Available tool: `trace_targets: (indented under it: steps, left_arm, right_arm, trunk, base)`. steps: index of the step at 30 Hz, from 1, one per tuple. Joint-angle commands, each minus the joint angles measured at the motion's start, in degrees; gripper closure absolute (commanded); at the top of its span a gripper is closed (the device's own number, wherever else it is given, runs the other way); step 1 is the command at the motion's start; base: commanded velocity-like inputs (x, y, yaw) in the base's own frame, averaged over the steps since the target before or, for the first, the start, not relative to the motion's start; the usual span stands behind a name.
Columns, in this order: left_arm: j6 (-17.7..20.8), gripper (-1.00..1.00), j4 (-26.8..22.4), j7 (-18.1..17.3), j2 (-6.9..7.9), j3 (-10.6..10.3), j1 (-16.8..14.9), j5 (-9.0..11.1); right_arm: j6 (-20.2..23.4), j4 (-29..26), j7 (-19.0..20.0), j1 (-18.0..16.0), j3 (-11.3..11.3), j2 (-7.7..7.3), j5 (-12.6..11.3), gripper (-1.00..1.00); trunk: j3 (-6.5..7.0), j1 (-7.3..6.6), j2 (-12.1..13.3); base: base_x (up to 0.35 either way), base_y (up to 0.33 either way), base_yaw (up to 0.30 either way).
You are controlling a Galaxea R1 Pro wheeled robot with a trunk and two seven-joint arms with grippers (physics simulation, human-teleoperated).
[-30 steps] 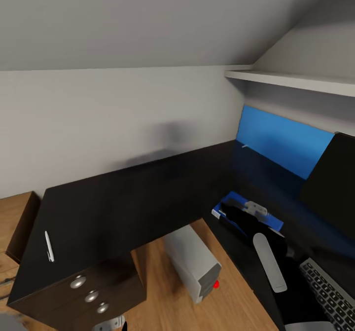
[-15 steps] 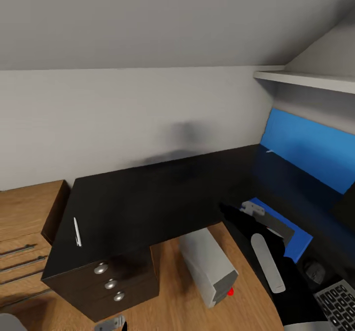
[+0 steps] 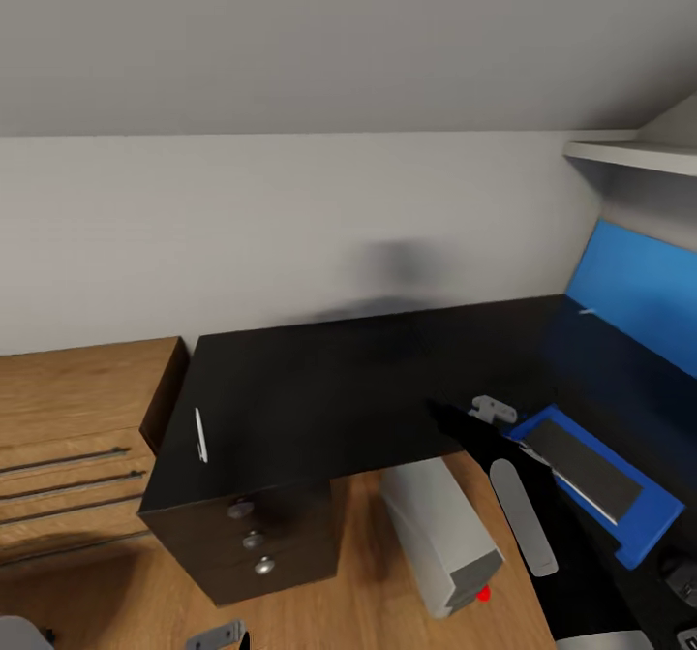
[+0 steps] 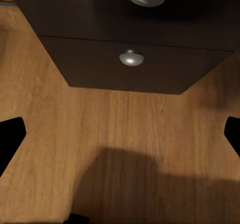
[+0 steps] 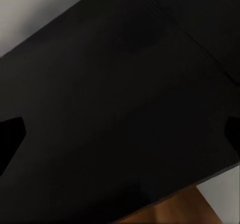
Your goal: In the bedroom, organize the workspace by keeping the computer under the desk, ensuring the monitor is on the desk, placing the keyboard on the desk next to the monitor, placing the mouse on the desk next to the keyboard, moving the folder from the swivel chair onto the desk next to the mouse, stacking the notebook on top of the folder with the pen on top of the notebook, and positioning the swivel chair next to the desk.
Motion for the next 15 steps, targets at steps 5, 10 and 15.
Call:
trace_targets:
  steps: [5, 10, 15]
  left_arm:
    - [-0.12, -1.0, -0.11, 0.4, -0.02, -0.17, -0.1, -0.2]
    - [-0.15, -1.0, -0.11, 0.4, -0.02, -0.17, -0.1, -0.2]
    - [-0.12, -1.0, -0.11, 0.4, -0.02, -0.17, -0.1, -0.2]
  right_arm:
    - [0.1, -0.01, -0.54, -0.03, 0.15, -0.07, -0.55, -1.0]
    - [0.1, 0.03, -0.53, -0.03, 0.28, -0.07, -0.53, -1.0]
    - [0.03, 0.05, -0.58, -0.03, 1.5, -0.07, -0.48, -1.0]
  trunk:
    - [-0.06, 0.0, -0.04]
    - [-0.06, 0.0, -0.04]
    - [-0.06, 0.0, -0.04]
  base:
    - [0.0, 0.0, 0.281]
    - [0.0, 0.0, 0.281]
    - [0.0, 0.0, 0.281]
